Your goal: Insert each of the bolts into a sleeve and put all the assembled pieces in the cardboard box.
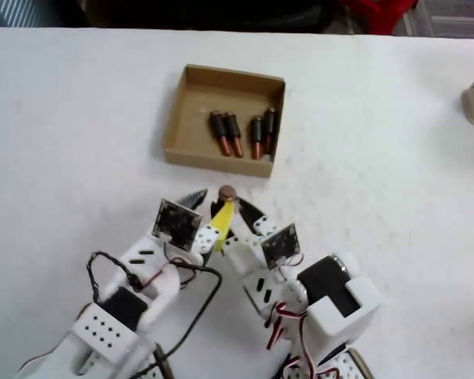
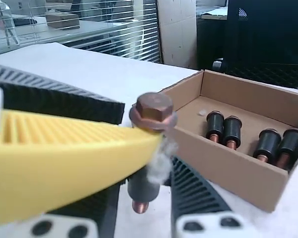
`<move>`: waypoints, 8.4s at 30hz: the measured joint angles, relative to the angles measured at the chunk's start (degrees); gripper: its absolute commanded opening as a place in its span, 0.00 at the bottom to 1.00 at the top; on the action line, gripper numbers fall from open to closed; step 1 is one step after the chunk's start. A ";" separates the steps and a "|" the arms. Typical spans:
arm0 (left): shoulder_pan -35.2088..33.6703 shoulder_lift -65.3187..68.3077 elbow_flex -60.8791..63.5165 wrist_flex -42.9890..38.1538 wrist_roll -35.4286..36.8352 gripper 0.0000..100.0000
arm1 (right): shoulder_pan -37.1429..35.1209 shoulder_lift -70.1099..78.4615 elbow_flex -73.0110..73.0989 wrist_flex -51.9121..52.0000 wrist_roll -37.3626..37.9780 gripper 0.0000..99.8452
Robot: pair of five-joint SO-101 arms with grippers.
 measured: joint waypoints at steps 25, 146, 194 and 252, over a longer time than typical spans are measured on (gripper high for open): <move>-0.44 0.88 -4.13 -2.73 0.09 0.20 | 0.18 -0.09 0.18 -0.26 -0.09 0.02; -46.59 -30.15 4.31 48.88 -22.07 0.03 | 12.31 -10.55 -88.62 139.78 -0.09 0.02; -46.59 -30.15 4.31 48.88 -22.07 0.03 | 16.44 49.67 -180.84 188.22 8.18 0.02; -46.59 -30.15 4.31 48.88 -22.07 0.03 | 30.68 -59.43 -28.66 141.71 5.01 0.02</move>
